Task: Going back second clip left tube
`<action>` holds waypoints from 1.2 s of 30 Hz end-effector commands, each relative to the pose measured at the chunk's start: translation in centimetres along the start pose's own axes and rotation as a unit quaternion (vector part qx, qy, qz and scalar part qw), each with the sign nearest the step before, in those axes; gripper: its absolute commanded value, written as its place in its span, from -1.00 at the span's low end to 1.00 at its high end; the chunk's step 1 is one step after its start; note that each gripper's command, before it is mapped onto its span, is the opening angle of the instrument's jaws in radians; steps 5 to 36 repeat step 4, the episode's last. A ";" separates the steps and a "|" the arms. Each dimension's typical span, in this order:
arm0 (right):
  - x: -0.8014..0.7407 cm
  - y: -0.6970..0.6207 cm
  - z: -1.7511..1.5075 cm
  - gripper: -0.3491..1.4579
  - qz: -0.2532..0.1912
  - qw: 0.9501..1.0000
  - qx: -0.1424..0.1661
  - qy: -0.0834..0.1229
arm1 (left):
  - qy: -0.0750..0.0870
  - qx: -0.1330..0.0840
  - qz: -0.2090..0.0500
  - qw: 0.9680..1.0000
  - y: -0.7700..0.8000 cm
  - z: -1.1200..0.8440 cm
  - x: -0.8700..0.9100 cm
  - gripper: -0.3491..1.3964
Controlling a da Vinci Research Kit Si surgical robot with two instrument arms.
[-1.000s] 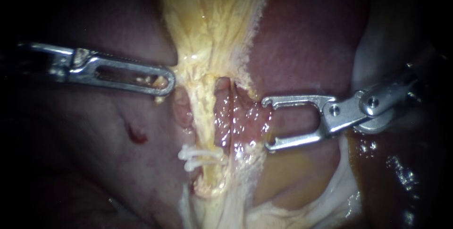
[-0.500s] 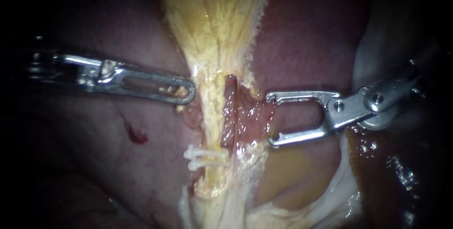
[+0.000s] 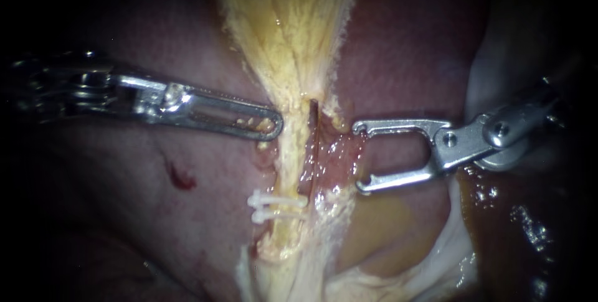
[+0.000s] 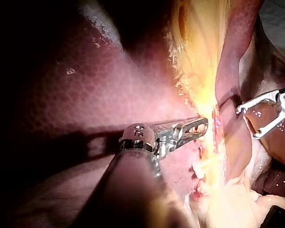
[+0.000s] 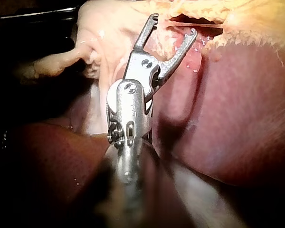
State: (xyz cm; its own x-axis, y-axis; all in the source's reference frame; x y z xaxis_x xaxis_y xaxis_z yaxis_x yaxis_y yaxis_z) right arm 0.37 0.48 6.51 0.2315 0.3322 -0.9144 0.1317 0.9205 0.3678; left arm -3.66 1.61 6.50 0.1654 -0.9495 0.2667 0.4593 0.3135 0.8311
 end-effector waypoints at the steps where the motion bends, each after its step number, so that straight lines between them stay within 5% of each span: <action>1: 0.00 0.00 0.00 -0.06 0.000 1.000 0.000 0.000 | 0.000 0.000 0.000 1.000 0.00 0.00 0.00 -1.00; 36: 0.00 -0.01 0.00 -0.06 0.000 1.000 0.000 0.000 | 0.000 0.000 0.000 1.000 0.00 0.00 0.00 -1.00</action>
